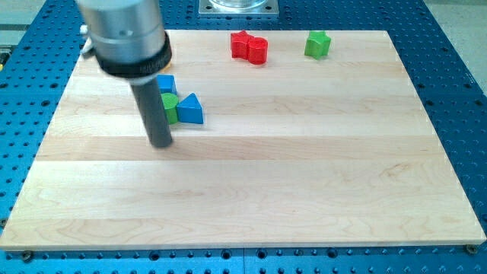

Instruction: Push the green circle into the green star

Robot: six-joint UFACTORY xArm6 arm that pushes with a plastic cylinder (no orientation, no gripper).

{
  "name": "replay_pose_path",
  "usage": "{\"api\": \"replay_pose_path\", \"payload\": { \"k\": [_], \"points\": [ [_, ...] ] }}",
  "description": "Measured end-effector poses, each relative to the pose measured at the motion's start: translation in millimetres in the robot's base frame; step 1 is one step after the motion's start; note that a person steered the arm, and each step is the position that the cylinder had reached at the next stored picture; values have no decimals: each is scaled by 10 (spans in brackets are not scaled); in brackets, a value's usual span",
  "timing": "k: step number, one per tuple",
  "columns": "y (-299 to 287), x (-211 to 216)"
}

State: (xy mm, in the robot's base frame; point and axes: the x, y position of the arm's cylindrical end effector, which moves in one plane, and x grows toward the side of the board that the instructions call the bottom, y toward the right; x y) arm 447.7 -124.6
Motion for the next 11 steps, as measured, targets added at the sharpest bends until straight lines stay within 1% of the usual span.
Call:
{"api": "replay_pose_path", "payload": {
  "k": [1,2,3,4,5,6,7,8,9,10,11],
  "points": [
    [-45,-135],
    [433,-557],
    [729,-867],
    [475,-860],
    [564,-1169],
    [1198,-1259],
    [1528,-1259],
    [1663,-1271],
    [1478,-1317],
    [1707,-1532],
    [1607,-1586]
  ]
}}
